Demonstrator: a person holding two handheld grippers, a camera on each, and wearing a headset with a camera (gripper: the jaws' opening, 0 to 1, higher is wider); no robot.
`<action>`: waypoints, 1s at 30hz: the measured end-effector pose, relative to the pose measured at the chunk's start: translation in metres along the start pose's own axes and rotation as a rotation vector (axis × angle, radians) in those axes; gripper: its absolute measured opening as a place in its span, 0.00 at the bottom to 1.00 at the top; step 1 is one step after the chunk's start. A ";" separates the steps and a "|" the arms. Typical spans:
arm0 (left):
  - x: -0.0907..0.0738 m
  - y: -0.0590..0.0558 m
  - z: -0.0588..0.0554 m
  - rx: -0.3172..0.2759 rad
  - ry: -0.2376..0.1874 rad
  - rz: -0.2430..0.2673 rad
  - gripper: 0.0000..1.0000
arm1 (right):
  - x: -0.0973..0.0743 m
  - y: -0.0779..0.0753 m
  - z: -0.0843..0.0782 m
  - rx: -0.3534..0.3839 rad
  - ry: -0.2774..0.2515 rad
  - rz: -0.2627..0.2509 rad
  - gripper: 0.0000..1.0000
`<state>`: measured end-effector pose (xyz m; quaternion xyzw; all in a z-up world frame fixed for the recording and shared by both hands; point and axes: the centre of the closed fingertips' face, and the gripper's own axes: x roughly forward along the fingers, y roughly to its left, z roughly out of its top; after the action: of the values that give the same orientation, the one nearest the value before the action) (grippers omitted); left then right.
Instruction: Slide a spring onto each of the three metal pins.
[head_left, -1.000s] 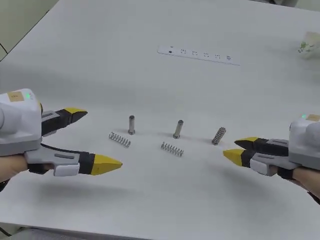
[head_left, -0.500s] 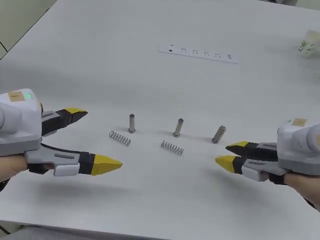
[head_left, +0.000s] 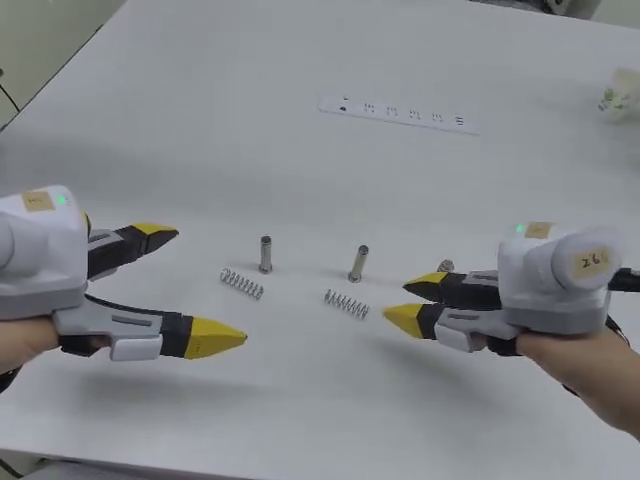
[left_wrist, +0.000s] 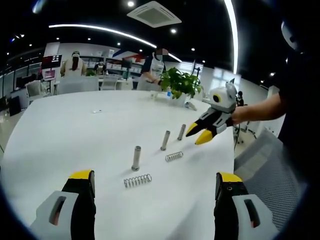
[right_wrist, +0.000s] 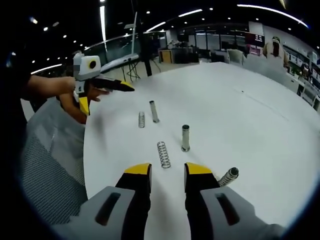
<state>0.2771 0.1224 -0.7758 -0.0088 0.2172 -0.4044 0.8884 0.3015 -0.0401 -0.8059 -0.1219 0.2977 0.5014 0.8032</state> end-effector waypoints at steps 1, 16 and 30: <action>0.000 0.000 0.000 0.000 0.000 0.000 0.98 | 0.002 0.002 0.001 -0.011 0.005 0.003 0.24; 0.000 -0.003 -0.001 0.002 0.006 -0.005 0.98 | 0.028 0.016 0.012 -0.095 0.025 0.035 0.21; 0.000 -0.003 -0.002 0.000 0.007 -0.006 0.98 | 0.039 0.011 0.001 -0.090 0.064 0.032 0.20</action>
<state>0.2740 0.1208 -0.7773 -0.0079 0.2202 -0.4072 0.8863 0.3044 -0.0053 -0.8276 -0.1689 0.3023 0.5228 0.7789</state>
